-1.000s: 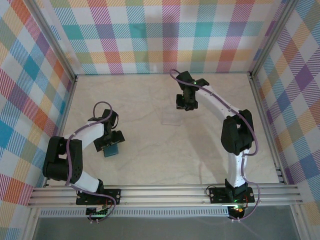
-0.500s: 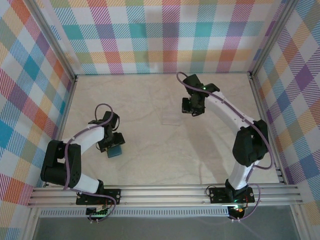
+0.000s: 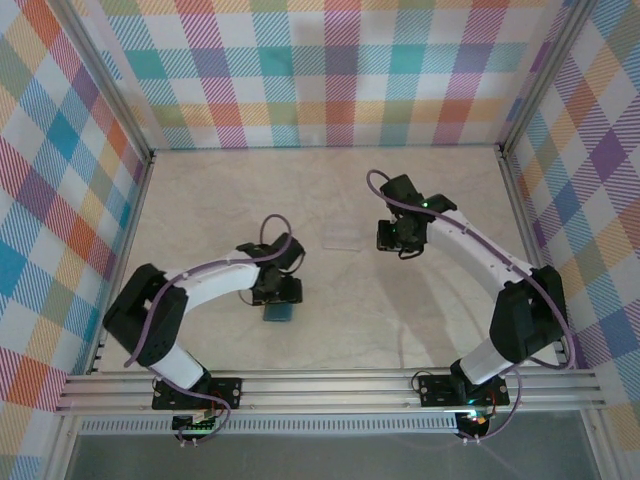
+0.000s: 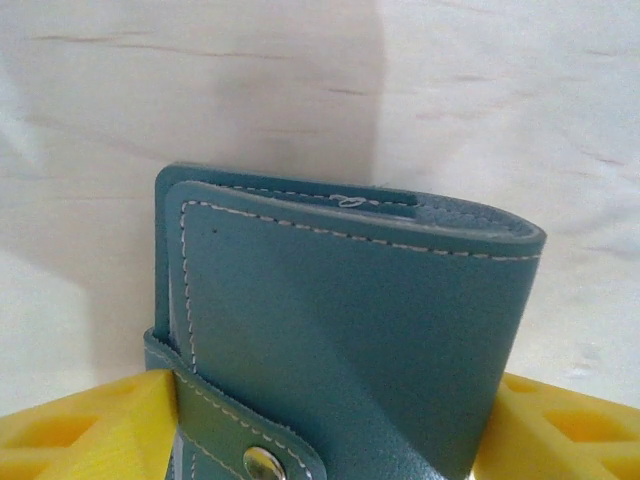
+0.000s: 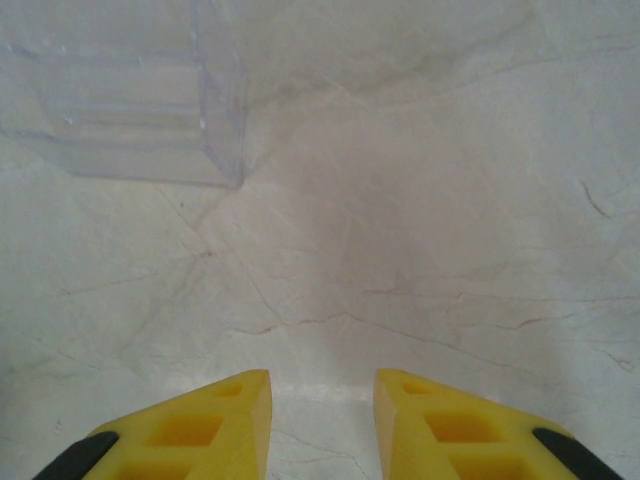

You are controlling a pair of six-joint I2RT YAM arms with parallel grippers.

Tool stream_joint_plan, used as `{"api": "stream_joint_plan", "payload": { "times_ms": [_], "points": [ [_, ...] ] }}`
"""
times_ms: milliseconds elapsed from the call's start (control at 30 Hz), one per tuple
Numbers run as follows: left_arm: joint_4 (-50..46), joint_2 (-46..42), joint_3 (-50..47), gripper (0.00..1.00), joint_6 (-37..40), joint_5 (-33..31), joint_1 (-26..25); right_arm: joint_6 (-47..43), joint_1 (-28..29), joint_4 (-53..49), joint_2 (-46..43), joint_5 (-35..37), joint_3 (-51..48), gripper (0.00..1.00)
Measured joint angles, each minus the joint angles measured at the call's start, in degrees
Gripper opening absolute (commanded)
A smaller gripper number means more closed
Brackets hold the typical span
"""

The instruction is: Take the credit cards out of the card holder

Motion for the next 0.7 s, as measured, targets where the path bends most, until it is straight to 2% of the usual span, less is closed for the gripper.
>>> {"api": "stream_joint_plan", "payload": {
  "times_ms": [233, 333, 533, 700],
  "points": [
    [-0.31, 10.38, 11.93, 0.71, -3.61, 0.17, -9.4, -0.59, 0.0, 2.67, -3.28, -0.87, -6.34, 0.35],
    [-0.35, 12.83, 15.04, 0.72, -4.33, 0.52, -10.43, -0.55, 0.0, 4.33, -3.32, -1.7, -8.41, 0.35],
    [-2.8, 19.61, 25.31, 0.84, -4.79, 0.52, -10.45, 0.07, 0.0, 8.98, -3.32, -3.1, -14.01, 0.35],
    [-4.98, 19.87, 28.09, 0.86, -4.92, 1.03, -10.45, 3.13, 0.0, 12.04, -3.58, -5.03, -17.97, 0.38]
  ]
}}
